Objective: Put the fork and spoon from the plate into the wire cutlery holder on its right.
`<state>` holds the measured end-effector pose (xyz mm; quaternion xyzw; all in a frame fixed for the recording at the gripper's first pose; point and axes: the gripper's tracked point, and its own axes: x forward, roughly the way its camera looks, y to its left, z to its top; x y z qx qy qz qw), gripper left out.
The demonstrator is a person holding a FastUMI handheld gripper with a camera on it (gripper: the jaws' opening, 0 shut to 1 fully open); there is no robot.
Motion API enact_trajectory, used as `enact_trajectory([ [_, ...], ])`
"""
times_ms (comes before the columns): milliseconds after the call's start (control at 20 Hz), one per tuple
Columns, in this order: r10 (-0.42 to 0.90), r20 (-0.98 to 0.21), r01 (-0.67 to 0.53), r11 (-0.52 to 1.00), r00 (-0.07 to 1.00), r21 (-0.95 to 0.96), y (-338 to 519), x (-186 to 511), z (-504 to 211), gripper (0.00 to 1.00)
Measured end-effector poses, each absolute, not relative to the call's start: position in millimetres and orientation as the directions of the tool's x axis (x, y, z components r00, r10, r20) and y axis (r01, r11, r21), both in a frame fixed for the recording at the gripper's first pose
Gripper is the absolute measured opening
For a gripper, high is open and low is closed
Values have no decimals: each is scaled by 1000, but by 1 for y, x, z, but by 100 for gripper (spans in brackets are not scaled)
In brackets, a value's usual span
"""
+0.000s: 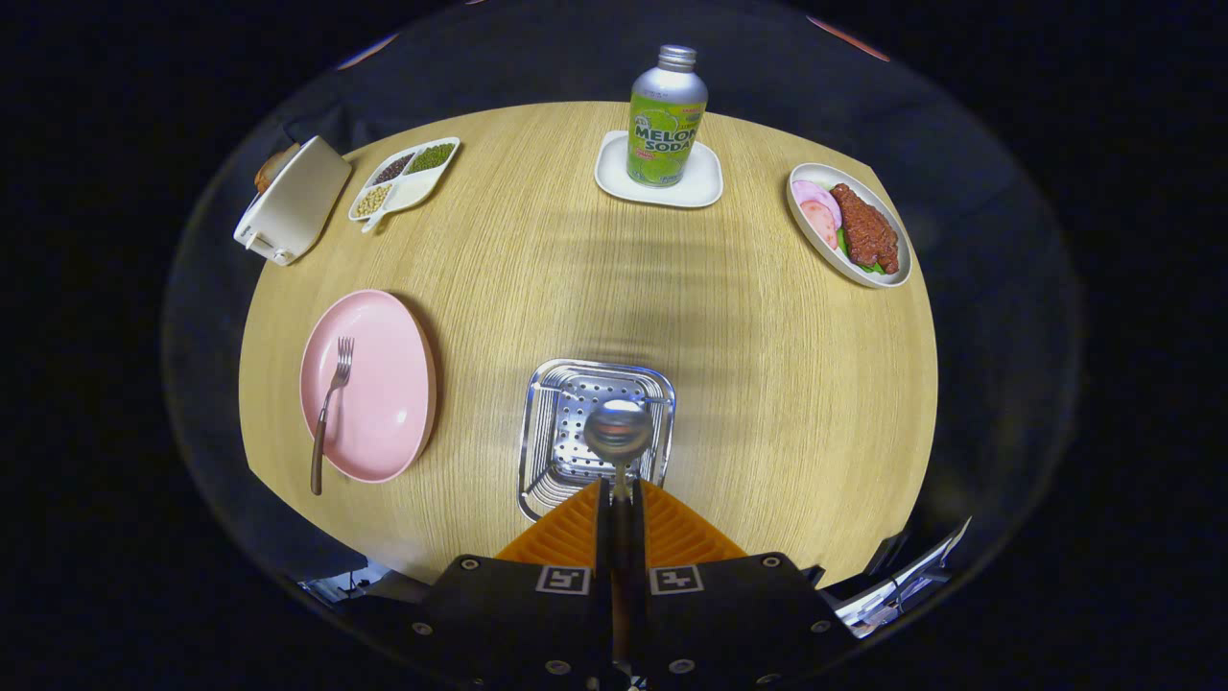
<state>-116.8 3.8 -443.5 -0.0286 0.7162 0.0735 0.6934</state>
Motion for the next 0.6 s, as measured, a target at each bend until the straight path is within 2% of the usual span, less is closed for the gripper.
enact_trajectory([
  [200,89,-995,-97,992,40,85,10,-105,-439,9],
  [400,137,-963,-58,990,232,127,21,-77,-412,11],
  [600,140,-882,-55,990,450,129,25,-48,-369,12],
])
